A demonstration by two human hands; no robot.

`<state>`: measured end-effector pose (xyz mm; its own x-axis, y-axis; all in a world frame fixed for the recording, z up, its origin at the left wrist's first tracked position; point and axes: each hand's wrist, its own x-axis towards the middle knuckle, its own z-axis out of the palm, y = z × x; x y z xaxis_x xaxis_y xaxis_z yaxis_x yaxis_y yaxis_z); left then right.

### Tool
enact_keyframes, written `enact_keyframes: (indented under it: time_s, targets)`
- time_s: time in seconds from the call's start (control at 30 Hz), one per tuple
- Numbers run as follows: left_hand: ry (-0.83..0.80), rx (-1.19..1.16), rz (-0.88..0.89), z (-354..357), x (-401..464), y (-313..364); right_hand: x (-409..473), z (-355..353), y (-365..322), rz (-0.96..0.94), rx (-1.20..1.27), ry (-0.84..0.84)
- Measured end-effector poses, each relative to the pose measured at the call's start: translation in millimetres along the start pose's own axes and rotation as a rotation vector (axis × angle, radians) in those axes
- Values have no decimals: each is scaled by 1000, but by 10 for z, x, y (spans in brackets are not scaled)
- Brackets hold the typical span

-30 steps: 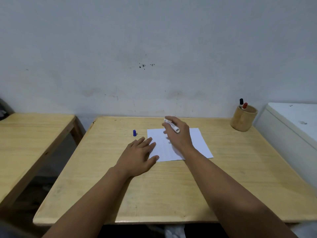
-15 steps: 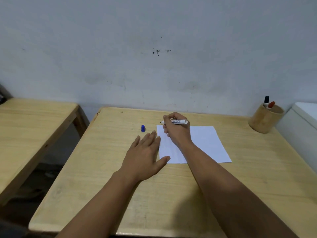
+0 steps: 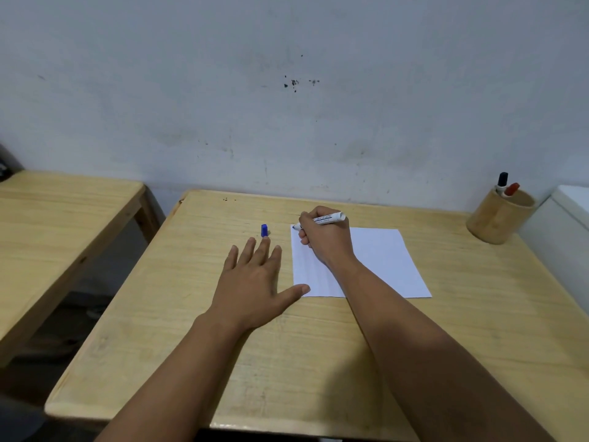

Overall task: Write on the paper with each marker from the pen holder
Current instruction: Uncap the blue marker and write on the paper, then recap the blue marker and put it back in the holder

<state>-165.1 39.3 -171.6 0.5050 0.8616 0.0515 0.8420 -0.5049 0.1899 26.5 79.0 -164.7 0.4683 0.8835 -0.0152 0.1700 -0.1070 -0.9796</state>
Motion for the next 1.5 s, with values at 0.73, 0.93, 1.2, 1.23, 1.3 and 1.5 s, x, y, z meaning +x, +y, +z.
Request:
enact_keyframes:
  time_s: [0.73, 0.93, 1.2, 1.23, 1.3, 1.5]
  targets:
    - [358, -283, -123, -93, 154, 36, 85, -42, -152, 106, 277, -28]
    - [299, -299, -195, -141, 608, -116, -15, -197, -428, -44, 161, -46]
    - [351, -777, -284, -419, 707, -24, -241, -657, -697, -53, 310, -212]
    - [339, -905, -287, -517, 715, 25, -285, -700, -741, -31, 382, -205]
    - [326, -1106, -279, -701, 728, 121, -374, -758, -804, -37, 461, -202]
    - [336, -1346, -249, -1115, 690, 359, -573, -800, -785, -188, 98, -197]
